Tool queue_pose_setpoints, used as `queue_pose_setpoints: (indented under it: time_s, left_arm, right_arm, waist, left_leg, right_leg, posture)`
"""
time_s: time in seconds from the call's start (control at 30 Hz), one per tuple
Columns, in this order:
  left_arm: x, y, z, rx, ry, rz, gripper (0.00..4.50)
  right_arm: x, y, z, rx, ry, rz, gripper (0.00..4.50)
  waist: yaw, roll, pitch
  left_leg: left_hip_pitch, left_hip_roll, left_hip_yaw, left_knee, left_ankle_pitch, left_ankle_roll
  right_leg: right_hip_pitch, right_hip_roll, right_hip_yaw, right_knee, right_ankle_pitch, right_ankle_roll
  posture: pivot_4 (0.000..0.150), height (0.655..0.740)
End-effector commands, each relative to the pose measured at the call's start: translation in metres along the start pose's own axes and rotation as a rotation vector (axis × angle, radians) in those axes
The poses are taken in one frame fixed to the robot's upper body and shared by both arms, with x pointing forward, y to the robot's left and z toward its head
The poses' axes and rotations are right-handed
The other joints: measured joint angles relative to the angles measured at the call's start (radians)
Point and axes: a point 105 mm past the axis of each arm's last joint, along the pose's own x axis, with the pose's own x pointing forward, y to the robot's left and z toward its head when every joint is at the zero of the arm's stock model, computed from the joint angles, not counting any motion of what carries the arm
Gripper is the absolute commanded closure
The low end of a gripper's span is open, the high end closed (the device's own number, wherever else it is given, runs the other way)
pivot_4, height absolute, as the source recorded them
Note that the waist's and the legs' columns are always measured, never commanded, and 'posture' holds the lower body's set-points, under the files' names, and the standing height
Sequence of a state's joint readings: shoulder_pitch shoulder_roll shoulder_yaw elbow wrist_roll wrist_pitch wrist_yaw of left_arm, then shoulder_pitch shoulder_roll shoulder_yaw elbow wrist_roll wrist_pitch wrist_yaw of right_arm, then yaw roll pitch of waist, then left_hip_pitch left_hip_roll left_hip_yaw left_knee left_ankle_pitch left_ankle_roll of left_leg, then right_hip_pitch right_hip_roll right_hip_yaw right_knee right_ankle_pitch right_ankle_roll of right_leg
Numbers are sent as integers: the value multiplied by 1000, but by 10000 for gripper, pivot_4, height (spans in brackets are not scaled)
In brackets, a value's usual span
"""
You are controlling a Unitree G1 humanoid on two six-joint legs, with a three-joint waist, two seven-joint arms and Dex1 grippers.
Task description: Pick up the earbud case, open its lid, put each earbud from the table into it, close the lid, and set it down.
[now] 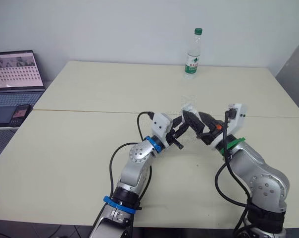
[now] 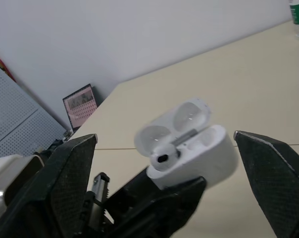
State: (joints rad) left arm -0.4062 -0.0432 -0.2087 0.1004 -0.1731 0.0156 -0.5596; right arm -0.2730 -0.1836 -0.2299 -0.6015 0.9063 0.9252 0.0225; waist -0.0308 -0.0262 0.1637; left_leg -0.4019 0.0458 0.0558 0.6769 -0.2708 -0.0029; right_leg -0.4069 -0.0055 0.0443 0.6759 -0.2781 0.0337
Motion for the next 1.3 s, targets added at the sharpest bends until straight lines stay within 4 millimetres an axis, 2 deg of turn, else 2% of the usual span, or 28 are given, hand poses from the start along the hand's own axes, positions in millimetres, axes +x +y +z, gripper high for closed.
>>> queue_pose_setpoints:
  time_s: [0.03, 0.13, 0.23, 0.33, 0.47, 0.67, 0.97, 1.07, 1.3]
  left_arm:
    - [-2, 1, 16, 32, -51, -19, 37339]
    - [-10, 7, 10, 57, -14, -34, 37339]
    - [-21, 13, 4, 51, 30, -74, 37339]
    - [-29, 15, 4, 7, 49, -110, 37339]
    - [-41, 15, 6, -62, 66, -179, 37339]
    - [-50, 17, 2, -53, 101, -208, 37339]
    - [-56, 15, 5, -49, 91, -198, 37339]
    - [-56, 15, 8, -52, 94, -194, 37339]
    - [-57, 20, 12, -35, 99, -163, 37339]
  right_arm:
    - [-16, -13, 21, -124, 15, 6, 265]
    - [-30, -40, 17, -265, 194, -29, 265]
    - [-49, -69, 1, -352, 473, -39, 265]
    - [-61, -90, -11, -424, 660, -52, 265]
    - [-66, -120, -17, -543, 854, -101, 265]
    - [-46, -129, -16, -610, 971, -96, 265]
    - [-27, -131, -15, -555, 1030, -116, 265]
    - [-23, -133, -15, -552, 1038, -123, 5482]
    - [-25, -132, -20, -592, 1071, -84, 31070]
  waist:
    - [0, 0, 0]
    - [1, 0, 0]
    - [1, -1, 1]
    - [-1, -1, 1]
    - [-1, -1, 2]
    - [0, 0, 3]
    - [2, 0, 3]
    - [2, 0, 3]
    - [2, 0, 3]
  left_leg:
    - [0, 0, 0, 0, 0, 0]
    - [0, 0, 0, -1, 0, 0]
    - [0, 0, 0, -2, 0, 0]
    - [0, 0, 0, -2, 0, 0]
    - [0, 1, 1, -2, 0, 0]
    - [1, 1, 2, -1, 0, 0]
    - [-3, 0, 1, -1, 0, 0]
    - [-5, 0, 0, -1, 0, 0]
    - [-6, 0, 0, -1, 0, 0]
  right_leg:
    - [0, 0, 0, 0, 0, 0]
    - [0, 0, 0, -2, 0, 0]
    - [0, 0, 0, -3, 0, 0]
    - [0, 1, 1, -3, 0, 0]
    - [0, 0, 0, -3, -1, 1]
    - [-1, 1, 0, -2, -1, 1]
    - [-3, -2, 1, -3, 1, -3]
    - [-5, -2, 0, -3, 1, -3]
    - [-5, -2, 0, -3, 1, -3]
  posture:
    - [1500, 7362]
    - [1500, 7362]
    - [1500, 7362]
    - [1500, 7362]
    - [1500, 7362]
    - [1500, 7362]
    - [1500, 7362]
    - [1500, 7362]
    - [1500, 7362]
